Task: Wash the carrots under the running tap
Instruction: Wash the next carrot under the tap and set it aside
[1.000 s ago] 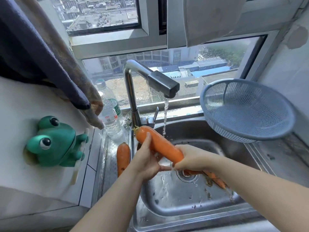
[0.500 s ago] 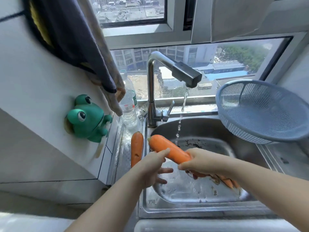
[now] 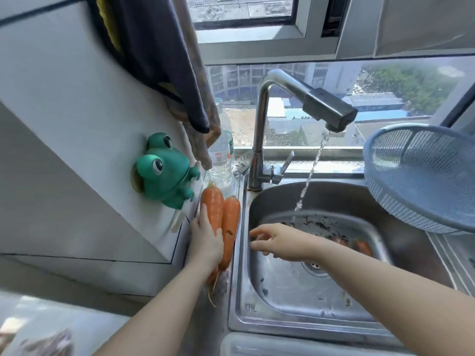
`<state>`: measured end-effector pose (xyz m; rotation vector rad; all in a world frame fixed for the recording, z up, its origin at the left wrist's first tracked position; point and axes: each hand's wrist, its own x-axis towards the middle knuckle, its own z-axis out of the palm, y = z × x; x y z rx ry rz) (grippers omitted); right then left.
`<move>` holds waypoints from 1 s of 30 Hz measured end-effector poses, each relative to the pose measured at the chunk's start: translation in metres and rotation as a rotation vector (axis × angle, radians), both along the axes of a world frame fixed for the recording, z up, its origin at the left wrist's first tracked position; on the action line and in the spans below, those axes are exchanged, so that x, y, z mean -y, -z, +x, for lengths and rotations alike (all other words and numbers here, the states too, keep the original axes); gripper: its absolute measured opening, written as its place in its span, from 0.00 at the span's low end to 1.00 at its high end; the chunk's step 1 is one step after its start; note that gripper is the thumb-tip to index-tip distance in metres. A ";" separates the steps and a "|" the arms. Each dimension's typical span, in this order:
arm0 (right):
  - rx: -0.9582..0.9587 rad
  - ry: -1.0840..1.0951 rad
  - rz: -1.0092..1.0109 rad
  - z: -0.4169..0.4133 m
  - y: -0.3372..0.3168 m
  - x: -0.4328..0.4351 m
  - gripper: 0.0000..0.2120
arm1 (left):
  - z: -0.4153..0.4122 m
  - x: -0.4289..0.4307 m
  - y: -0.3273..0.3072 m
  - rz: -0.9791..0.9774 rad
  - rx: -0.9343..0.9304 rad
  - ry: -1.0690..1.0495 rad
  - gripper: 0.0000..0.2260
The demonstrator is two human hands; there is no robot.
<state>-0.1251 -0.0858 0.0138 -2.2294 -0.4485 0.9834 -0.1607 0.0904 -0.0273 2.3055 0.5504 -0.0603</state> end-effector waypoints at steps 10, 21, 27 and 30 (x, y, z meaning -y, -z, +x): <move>-0.078 0.127 -0.028 0.000 0.027 0.035 0.19 | -0.001 0.018 0.017 0.361 -0.120 0.067 0.31; -0.095 0.379 -0.298 0.008 0.077 0.150 0.13 | 0.016 0.117 0.014 0.284 -0.110 0.585 0.15; -0.104 0.637 -0.361 0.023 0.139 0.199 0.34 | 0.039 0.172 0.041 0.061 -0.444 0.802 0.18; -0.110 0.987 -0.148 0.027 0.165 0.198 0.49 | 0.048 0.181 0.048 0.045 -0.441 0.778 0.18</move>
